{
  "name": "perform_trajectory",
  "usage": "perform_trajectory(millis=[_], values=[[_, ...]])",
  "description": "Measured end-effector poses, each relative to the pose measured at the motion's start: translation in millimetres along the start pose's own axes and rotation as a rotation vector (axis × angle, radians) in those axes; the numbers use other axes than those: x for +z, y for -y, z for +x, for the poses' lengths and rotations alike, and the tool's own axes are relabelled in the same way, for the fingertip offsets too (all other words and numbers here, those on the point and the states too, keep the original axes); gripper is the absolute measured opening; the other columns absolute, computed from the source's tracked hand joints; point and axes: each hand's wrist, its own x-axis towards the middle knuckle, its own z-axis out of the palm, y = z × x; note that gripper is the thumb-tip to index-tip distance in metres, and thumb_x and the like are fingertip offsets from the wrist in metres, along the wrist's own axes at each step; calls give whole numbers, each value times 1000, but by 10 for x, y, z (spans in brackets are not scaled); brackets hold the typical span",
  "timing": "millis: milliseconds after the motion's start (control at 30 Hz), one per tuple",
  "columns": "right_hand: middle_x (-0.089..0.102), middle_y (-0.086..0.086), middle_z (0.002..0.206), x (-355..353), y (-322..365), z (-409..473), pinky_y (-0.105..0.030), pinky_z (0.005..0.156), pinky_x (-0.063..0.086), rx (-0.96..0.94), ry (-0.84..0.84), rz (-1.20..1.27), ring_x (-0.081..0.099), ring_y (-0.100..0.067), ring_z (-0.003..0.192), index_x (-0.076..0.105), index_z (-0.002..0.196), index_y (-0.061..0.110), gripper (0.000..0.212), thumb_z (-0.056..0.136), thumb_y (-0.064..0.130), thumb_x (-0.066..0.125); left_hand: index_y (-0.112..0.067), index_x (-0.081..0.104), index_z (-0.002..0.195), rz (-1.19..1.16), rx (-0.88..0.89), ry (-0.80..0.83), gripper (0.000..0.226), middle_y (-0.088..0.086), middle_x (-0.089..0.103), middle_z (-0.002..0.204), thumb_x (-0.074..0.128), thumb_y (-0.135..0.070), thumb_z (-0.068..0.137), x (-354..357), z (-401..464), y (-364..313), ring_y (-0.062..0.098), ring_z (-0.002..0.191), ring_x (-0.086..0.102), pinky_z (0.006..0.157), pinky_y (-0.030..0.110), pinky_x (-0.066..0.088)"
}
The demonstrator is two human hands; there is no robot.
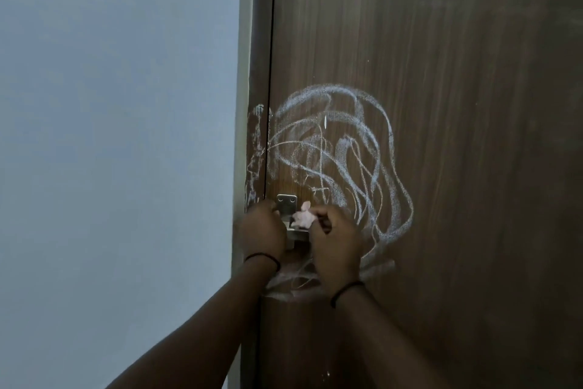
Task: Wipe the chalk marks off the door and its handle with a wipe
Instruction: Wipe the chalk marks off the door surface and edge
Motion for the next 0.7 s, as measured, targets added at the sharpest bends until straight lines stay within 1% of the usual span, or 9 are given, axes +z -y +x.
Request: perform_trajectory(millis=[100,167,233,300,367,467,533,600,700], values=[[65,3,95,-61,150,367,-25,67,50,-104,8,-94,60,-13,82,73,95,18,22,87,0,61,-8,67,118,-67,159,-62,28,12,67,114,53,-5,94,71,-160,-1,25,101,62,84,31,49],[62,5,95,-12,184,539,-24,66,49,-184,4,-165,56,-9,80,75,95,16,26,87,-3,59,-4,64,123,-52,289,-90,32,15,65,119,54,-6,93,105,-202,11,30,107,62,93,35,50],[63,0,98,80,192,670,-22,72,48,-227,57,-224,57,-12,83,76,97,13,24,89,-1,58,-1,60,129,9,376,-86,36,18,62,130,56,-9,94,148,-184,69,32,119,60,103,36,43],[63,-5,103,198,169,737,-13,78,42,-302,91,-291,59,-19,91,76,100,10,19,91,5,60,-5,48,142,67,413,19,45,15,48,148,52,-16,99,170,-160,159,30,138,45,114,38,34],[63,-8,111,305,116,722,-19,85,44,-428,141,-411,57,-22,100,74,105,8,19,92,9,61,-11,33,152,96,455,85,51,8,34,158,43,-24,103,179,-145,250,22,146,32,120,36,27],[66,-6,108,340,21,650,-40,86,52,-526,273,-505,59,-25,101,73,101,9,18,90,9,59,-9,37,150,119,521,52,52,10,41,154,45,-23,101,163,-101,299,25,142,40,117,39,32],[68,-7,97,270,-34,650,-40,78,53,-558,246,-443,62,-24,91,73,89,9,14,88,9,59,-9,40,148,151,527,57,51,10,42,153,45,-23,100,150,-84,302,26,142,40,117,40,33],[67,-5,91,221,-18,738,-37,74,52,-531,129,-349,61,-21,85,72,83,10,17,88,12,55,-9,40,148,182,521,74,51,10,40,154,43,-25,100,149,-82,318,26,143,39,118,40,32],[67,-6,90,299,174,893,-35,72,50,-498,46,-344,60,-23,81,71,86,10,25,90,18,47,-4,53,139,182,541,22,49,15,51,145,59,-19,93,162,-92,306,30,132,52,108,43,43]])
